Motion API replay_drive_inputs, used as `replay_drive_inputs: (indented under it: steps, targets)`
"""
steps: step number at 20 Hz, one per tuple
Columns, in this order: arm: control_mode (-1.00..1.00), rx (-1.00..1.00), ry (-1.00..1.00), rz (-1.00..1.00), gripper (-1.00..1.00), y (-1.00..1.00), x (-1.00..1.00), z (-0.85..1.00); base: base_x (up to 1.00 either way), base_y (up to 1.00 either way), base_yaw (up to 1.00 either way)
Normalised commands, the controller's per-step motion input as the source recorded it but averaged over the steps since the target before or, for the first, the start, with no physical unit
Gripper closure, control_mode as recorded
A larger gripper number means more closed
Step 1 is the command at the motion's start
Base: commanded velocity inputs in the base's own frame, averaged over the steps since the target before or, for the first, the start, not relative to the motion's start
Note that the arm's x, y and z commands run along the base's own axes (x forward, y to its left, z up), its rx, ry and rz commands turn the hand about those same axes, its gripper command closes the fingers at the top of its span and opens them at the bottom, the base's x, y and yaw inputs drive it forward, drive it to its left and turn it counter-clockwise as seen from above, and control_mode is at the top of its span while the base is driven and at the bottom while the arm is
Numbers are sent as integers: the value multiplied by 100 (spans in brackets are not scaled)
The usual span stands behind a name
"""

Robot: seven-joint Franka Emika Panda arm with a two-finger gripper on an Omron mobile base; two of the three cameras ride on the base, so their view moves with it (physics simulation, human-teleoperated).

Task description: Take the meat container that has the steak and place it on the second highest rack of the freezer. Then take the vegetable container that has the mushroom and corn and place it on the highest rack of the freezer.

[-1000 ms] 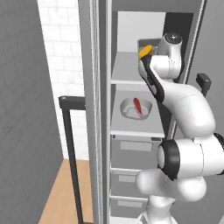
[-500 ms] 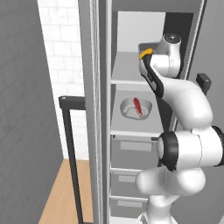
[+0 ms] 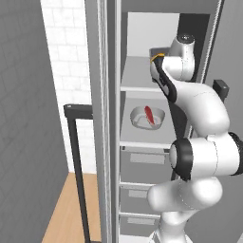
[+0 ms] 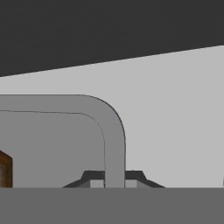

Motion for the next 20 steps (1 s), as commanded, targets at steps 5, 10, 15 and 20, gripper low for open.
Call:
replay_drive_inputs:
  steps: [5,10,15,20]
  targets:
    - [-100,0,-1,-1,100,0,52,-19,0,0,0]
    - [-100,0,0,0,100,0,33,-44,0,0,0]
    - [-100,0,0,0,100,0,13,-50,0,0,0]
    - [-100,0,-1,0,100,0,1,-1,0,0,0]
